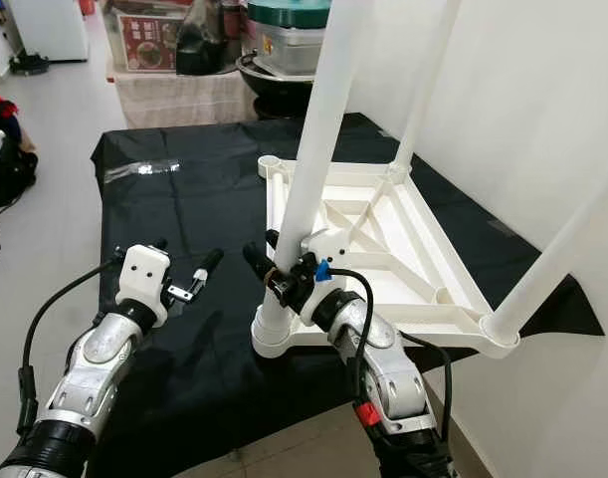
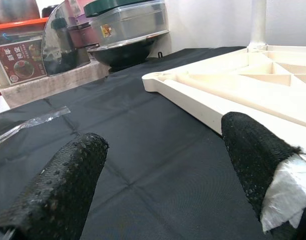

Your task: Building children table

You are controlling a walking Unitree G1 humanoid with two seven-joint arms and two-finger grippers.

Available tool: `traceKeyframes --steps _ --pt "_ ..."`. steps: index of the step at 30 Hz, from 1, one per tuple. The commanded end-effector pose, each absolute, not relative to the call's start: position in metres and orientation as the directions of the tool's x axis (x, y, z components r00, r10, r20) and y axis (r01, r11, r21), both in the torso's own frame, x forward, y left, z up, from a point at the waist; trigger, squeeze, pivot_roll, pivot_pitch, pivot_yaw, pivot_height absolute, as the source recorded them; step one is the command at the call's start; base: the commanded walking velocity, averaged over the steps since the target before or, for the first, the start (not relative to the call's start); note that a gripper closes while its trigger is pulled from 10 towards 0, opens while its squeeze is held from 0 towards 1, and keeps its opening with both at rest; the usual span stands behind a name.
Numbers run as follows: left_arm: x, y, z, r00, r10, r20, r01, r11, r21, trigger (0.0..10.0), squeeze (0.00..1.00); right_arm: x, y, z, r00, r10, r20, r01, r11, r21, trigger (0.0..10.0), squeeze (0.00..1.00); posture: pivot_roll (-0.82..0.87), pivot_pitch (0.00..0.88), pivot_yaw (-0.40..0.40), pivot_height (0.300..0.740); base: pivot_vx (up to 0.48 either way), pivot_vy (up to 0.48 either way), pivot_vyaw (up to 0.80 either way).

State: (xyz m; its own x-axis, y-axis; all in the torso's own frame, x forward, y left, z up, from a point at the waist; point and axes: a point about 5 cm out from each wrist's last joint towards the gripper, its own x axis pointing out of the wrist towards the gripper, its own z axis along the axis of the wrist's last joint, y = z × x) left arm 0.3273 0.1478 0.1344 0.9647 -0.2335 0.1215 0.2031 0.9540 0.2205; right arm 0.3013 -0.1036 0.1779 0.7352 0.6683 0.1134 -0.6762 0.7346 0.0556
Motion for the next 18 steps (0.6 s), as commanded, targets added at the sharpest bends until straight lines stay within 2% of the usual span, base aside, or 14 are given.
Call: traceKeyframes --steps 1,18 --pt "0.3273 0.1478 0.1343 0.964 -0.238 0.118 0.206 0.95 0.233 10.0 0.0 0.2951 -0.0927 0.1438 0.688 0.724 -0.04 -0.716 0.687 0.126 10.0 0.0 0.04 0.0 -0.09 0.74 0.0 0.0 0.0" --pt "0.3251 0.1492 0.1322 0.966 -0.234 0.113 0.203 0.951 0.232 10.0 0.0 0.2966 -0.0835 0.1389 0.662 0.747 -0.059 -0.738 0.663 0.125 10.0 0.0 0.05 0.0 -0.098 0.74 0.0 0.0 0.0"
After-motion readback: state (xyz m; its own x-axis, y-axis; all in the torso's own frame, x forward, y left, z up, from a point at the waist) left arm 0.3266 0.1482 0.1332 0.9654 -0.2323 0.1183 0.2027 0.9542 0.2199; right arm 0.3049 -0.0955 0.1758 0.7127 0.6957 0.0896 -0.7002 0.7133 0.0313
